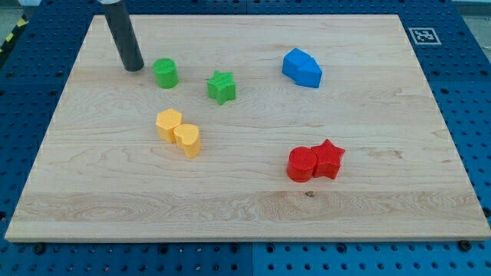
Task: Push the green circle into the green star
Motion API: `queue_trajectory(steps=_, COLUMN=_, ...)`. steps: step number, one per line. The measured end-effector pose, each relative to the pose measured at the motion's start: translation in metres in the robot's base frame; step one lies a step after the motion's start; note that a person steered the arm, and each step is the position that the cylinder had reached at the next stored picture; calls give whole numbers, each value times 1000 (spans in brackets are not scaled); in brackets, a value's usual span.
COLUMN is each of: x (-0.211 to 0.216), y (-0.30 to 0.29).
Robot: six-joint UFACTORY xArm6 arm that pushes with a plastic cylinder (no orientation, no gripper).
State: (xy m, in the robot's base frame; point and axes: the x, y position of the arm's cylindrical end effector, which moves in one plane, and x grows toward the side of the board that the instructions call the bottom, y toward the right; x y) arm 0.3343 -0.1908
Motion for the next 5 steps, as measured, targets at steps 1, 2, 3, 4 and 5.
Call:
queue_trajectory(steps=1, x=4, y=15)
queue_trajectory(steps=2, x=9, y=40)
queue_trajectory(steps=3, x=31, y=52)
queue_trajectory(steps=4, x=35, y=66)
queue_trajectory(steps=5, x=35, y=86)
